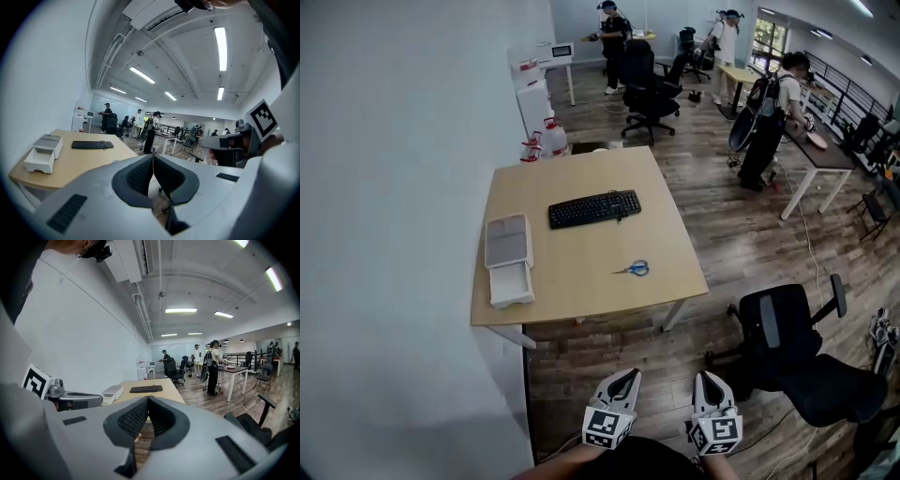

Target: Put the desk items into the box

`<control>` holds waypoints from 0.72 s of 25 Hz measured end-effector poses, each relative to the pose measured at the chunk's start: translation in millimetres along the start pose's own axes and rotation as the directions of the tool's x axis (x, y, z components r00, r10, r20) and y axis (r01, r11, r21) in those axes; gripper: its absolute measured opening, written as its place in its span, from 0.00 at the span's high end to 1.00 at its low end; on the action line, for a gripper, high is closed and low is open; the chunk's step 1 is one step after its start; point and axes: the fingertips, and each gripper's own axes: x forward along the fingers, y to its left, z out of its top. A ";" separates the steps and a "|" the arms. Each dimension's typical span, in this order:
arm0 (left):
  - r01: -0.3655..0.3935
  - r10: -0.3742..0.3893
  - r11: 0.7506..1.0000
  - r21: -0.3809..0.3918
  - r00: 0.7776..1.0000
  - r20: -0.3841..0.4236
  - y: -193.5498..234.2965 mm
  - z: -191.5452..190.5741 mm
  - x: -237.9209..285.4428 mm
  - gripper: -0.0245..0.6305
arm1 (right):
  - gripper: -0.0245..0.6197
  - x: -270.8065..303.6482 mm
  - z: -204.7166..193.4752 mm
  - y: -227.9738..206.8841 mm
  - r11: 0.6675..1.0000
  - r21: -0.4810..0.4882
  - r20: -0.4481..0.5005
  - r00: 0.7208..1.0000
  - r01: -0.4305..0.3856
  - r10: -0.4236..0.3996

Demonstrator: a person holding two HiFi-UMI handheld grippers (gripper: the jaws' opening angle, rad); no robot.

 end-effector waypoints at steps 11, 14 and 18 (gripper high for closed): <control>0.059 -0.059 0.998 -0.022 0.998 0.002 77.5 18.8 50.5 0.93 | 0.87 76.1 25.7 0.2 0.996 -0.034 -0.022 0.996 0.086 -0.087; 0.058 -0.058 0.998 -0.037 0.998 0.004 89.1 20.6 58.0 0.93 | 0.87 89.4 28.6 -2.3 0.995 -0.035 -0.030 0.995 0.098 -0.099; 0.064 -0.063 0.996 -0.058 0.998 0.018 104.4 25.9 71.4 0.93 | 0.87 114.7 30.8 -2.3 0.995 -0.030 -0.040 0.995 0.091 -0.092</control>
